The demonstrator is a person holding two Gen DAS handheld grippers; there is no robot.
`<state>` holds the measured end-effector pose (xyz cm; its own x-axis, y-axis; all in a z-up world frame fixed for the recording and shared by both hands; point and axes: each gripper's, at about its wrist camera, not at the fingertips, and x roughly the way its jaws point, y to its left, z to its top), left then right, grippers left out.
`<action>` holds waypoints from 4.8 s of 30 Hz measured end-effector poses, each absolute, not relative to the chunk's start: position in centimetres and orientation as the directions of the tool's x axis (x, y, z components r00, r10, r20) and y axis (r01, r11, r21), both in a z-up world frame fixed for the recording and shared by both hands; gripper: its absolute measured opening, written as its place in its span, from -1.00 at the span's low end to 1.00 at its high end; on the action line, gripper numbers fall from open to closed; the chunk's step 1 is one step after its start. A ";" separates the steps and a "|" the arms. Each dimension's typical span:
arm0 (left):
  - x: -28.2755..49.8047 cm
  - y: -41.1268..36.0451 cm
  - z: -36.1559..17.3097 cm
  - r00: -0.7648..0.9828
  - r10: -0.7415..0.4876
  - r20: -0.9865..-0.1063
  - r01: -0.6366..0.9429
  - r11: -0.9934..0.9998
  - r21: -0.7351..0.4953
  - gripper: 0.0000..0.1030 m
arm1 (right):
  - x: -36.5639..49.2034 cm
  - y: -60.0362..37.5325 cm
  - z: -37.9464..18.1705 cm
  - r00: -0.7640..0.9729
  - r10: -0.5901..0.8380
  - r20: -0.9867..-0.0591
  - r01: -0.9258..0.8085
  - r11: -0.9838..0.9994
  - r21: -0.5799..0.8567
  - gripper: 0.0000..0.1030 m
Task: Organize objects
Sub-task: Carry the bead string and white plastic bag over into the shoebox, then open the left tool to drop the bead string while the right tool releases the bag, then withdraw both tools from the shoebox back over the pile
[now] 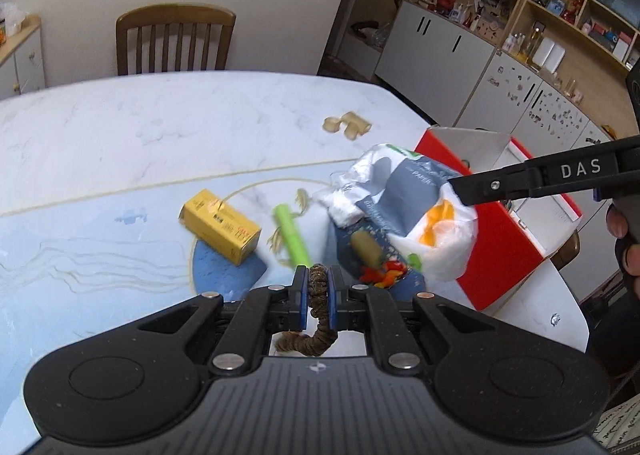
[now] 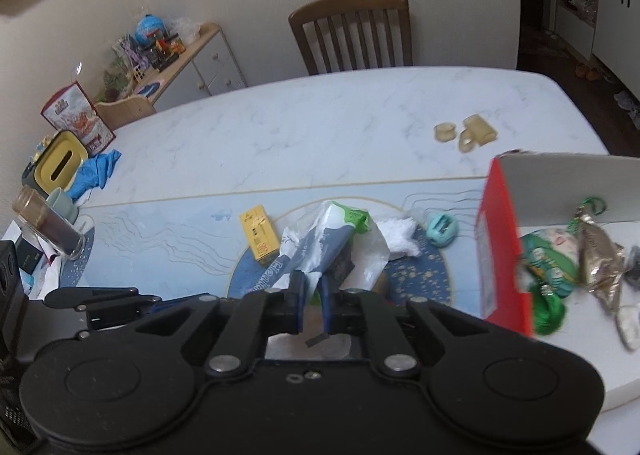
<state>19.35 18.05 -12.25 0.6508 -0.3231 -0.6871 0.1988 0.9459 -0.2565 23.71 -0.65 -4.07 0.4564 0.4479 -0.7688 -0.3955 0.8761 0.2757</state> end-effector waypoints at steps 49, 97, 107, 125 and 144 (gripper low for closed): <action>30.5 -12.9 -9.4 0.502 -0.441 -0.744 0.447 0.869 -0.214 -0.82 | 30.9 -30.3 -4.9 0.586 0.295 -0.755 -0.240 0.953 0.187 -0.85; 34.1 -16.8 -17.8 0.346 -0.230 -0.910 0.312 0.942 -0.120 -0.78 | 34.9 -29.9 -9.3 0.471 0.325 -0.820 -0.364 0.919 0.155 -0.25; 33.4 -16.3 -17.0 0.356 -0.232 -0.905 0.314 0.942 -0.118 -0.78 | 33.7 -30.6 -8.3 0.488 0.348 -0.800 -0.369 0.913 0.172 0.23; 30.7 -14.2 -13.2 0.456 -0.291 -0.841 0.305 0.939 -0.159 0.22 | 30.9 -31.6 -6.0 0.495 0.393 -0.775 -0.384 0.899 0.211 0.42; 24.9 -5.3 -7.1 0.619 -0.322 -0.717 0.241 0.946 -0.216 0.66 | 25.7 -27.2 -2.1 0.543 0.445 -0.713 -0.441 0.873 0.209 0.79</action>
